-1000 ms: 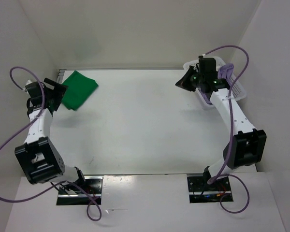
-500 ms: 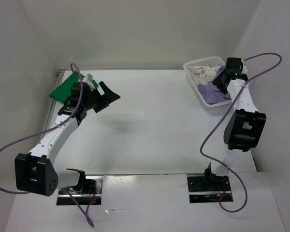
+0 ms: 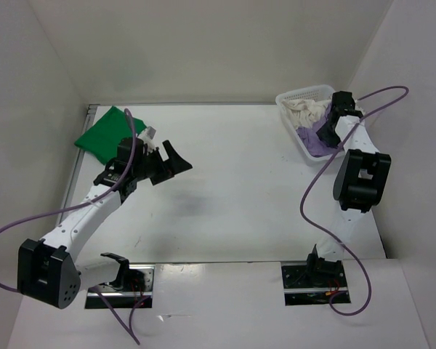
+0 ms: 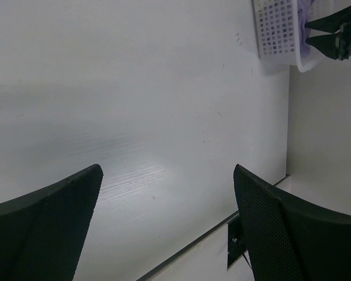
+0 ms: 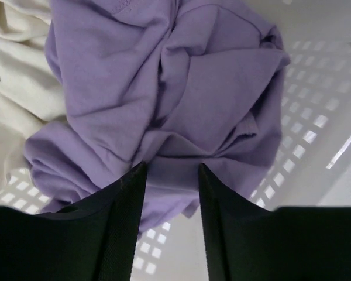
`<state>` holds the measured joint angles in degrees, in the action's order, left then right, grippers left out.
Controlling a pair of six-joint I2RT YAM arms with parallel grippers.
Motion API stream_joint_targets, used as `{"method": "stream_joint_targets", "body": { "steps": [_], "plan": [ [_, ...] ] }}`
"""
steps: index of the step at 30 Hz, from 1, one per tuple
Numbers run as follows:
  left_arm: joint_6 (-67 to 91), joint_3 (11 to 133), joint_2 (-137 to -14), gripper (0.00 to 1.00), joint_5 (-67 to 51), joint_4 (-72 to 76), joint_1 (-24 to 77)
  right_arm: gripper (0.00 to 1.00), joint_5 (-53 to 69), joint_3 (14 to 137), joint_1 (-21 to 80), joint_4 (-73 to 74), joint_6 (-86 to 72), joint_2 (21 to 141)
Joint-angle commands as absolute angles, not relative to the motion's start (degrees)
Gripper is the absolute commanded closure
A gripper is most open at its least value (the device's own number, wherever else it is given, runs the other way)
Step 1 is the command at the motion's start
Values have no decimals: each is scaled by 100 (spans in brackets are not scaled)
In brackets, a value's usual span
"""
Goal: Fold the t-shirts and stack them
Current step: Grab crumpled tshirt from bin with the right arm, then move the tshirt to the center of the board
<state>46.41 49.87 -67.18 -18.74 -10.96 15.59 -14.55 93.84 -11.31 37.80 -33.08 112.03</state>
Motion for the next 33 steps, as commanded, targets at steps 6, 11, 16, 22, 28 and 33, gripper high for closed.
{"method": "stream_joint_targets", "body": {
  "steps": [6,11,16,22,28,33],
  "plan": [
    [4474,4852,-6653,1,-1925,-932,1582,73,-1179,10300,-1160,3920,-3375,11680],
    [4474,5044,-6653,1,-1925,-1046,1582,100,-756,9785,-1160,3438,-3568,11068],
    [4474,5282,-6653,1,-1873,-1160,1582,100,-291,9475,-1160,3173,-3621,9802],
    [4369,5756,-6767,1,-1802,-1283,1582,100,833,9921,-889,3339,-3568,8193],
    [4368,6021,-6882,1,-1924,-1336,950,100,2721,12001,-124,3393,-4068,7726],
    [4263,6389,-6935,1,-2100,-1511,370,100,3681,12858,518,2779,-4956,7726]
  ]
}}
